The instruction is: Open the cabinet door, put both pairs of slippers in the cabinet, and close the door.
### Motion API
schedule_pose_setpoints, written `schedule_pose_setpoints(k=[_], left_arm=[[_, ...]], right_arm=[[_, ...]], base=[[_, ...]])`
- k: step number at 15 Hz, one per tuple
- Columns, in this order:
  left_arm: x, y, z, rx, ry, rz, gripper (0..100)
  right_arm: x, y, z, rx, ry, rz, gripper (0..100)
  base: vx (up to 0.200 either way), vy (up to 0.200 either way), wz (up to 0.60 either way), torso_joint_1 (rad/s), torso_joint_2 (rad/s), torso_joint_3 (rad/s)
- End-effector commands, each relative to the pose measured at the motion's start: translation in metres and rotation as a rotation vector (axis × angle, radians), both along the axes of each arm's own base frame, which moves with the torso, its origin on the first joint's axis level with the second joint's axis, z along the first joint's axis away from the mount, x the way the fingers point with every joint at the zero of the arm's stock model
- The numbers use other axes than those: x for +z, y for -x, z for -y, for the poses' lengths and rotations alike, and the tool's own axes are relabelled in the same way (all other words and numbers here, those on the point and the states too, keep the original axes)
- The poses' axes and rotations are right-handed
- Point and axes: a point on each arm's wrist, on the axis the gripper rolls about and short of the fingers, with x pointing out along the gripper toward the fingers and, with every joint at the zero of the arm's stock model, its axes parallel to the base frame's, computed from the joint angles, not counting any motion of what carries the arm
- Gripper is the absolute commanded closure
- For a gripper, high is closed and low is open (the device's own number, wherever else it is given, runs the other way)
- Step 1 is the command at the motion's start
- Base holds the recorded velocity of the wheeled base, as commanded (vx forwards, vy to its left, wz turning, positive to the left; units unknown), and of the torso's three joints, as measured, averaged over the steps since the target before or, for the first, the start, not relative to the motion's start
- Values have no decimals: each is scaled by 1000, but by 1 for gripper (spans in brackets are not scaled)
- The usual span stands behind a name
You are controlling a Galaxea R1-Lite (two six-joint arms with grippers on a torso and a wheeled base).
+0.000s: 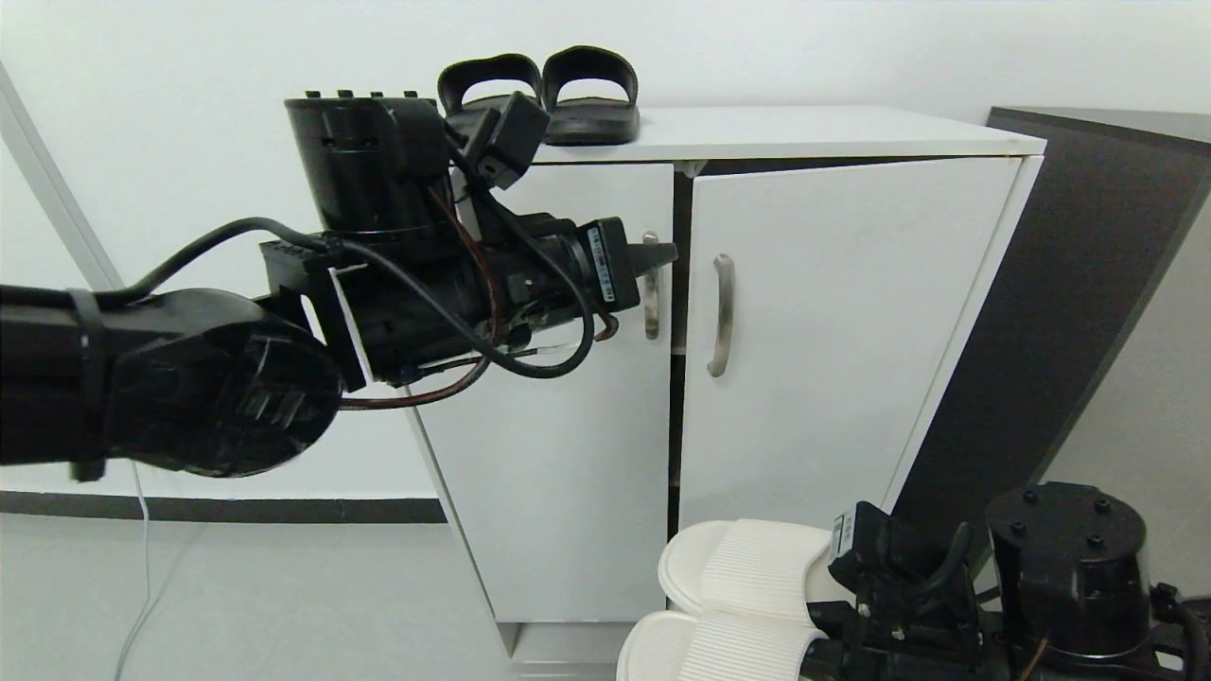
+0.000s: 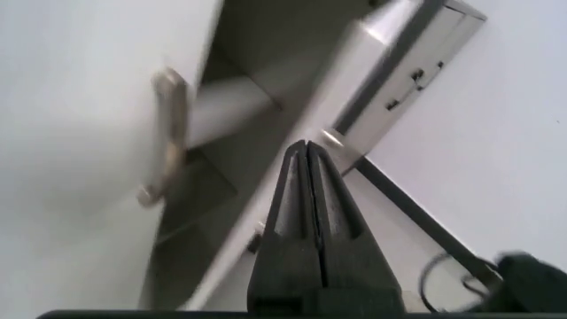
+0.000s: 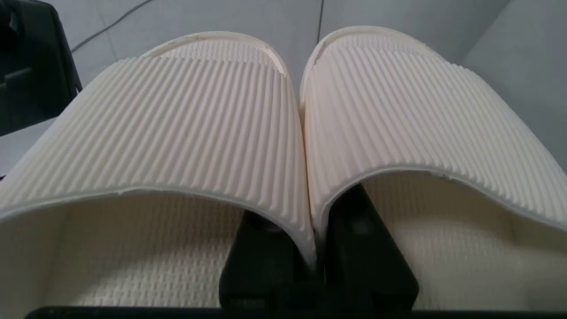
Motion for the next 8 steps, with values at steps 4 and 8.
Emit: schedule_pose_setpoints(k=[4, 8], left_arm=[[-16, -41, 26, 1, 6, -23, 100], [-21, -49, 32, 5, 64, -18, 100]], right_arm=[[-1, 0, 0, 1, 4, -3, 100], [-3, 1, -2, 9, 10, -9, 100]], base=[[0, 0, 0, 0, 0, 0], [0, 0, 0, 0, 0, 0]])
